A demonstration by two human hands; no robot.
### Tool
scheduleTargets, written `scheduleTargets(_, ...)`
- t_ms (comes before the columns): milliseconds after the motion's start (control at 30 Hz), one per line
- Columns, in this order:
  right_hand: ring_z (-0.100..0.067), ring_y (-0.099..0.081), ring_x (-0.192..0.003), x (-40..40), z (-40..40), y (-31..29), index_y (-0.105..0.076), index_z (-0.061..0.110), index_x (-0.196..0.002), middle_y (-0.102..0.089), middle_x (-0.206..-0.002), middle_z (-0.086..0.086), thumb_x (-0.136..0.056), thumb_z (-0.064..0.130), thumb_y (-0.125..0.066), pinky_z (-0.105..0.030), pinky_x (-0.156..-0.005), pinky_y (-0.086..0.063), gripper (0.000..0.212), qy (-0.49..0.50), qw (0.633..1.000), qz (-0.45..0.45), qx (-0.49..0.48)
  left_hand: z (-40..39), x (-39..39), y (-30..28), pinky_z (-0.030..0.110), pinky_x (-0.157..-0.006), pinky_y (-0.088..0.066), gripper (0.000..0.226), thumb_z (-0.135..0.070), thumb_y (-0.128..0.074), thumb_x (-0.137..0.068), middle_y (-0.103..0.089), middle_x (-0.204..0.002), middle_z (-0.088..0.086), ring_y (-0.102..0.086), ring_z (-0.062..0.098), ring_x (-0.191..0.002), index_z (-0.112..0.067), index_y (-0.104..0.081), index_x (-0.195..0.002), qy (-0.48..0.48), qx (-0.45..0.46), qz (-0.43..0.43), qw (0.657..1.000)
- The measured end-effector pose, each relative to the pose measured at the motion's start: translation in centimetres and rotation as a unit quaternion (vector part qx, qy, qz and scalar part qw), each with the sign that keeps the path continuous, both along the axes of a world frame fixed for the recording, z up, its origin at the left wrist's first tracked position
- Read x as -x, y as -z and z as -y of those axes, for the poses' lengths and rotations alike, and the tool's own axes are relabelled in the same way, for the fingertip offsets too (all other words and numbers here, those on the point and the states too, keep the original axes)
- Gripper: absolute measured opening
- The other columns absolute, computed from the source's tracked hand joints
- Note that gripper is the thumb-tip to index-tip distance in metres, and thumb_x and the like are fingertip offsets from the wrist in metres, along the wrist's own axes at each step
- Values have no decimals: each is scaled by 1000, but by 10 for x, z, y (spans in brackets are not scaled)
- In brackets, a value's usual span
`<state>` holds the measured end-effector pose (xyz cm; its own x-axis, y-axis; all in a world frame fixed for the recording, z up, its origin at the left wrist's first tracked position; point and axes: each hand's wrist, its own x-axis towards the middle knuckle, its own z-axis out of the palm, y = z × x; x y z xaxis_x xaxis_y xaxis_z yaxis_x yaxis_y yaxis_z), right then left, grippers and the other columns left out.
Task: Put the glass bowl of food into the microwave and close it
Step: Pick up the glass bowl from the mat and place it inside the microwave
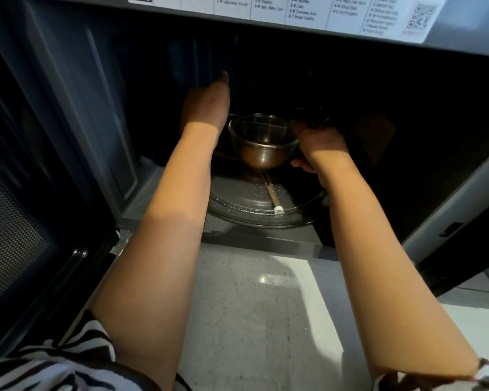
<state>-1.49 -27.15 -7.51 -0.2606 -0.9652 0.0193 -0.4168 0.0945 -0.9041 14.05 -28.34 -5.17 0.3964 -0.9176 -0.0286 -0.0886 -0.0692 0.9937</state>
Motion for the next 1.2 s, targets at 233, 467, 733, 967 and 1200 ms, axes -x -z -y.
scheduleTargets(233, -31, -72, -80, -7, -20, -8, -56, 18, -79, -57, -58, 3, -86, 48, -49, -40, -79, -55, 32, 30, 997, -68, -14, -22, 15, -9, 34, -100, -46, 50, -43, -55, -88, -61, -129, 13, -56, 30, -120, -6, -61, -121, -4, 51, 105, 993)
scheduleTargets(467, -36, -71, -90, -10, -60, -34, -64, 15, -103, -73, -92, -14, -71, 57, -46, -48, -83, -56, 56, 26, 997, -69, -19, -60, 17, -32, 30, -90, -46, 33, -34, -54, -89, -68, -118, 13, -60, 33, -113, -8, -69, -103, -36, 27, 119, 992)
scheduleTargets(733, -28, -72, -80, -2, -138, -53, -53, 15, -96, -57, -68, 5, -87, 44, -51, -48, -84, -56, 31, -15, 998, -63, 6, -140, 28, -44, 28, -64, -39, 38, -34, -53, -88, -56, -66, 4, -57, 29, -75, -12, -50, -57, 13, 7, 125, 992)
scheduleTargets(967, -25, -71, -83, 15, -222, -70, -57, 13, -104, -61, -66, 5, -90, 45, -47, -47, -85, -56, 36, -40, 996, -84, 9, -227, 31, -61, 28, -58, -35, 40, -33, -52, -89, -48, -60, 0, -51, 24, -68, -13, -44, -55, 4, 2, 161, 987)
scheduleTargets(1200, -30, -71, -86, 17, -303, -79, -42, 21, -63, -56, -67, -1, -92, 39, -47, -45, -82, -53, 34, -71, 994, -71, 36, -317, 10, -72, 28, -57, -33, 26, -31, -49, -89, -49, -70, 7, -45, 21, -67, -14, -51, -69, -29, 13, 194, 980)
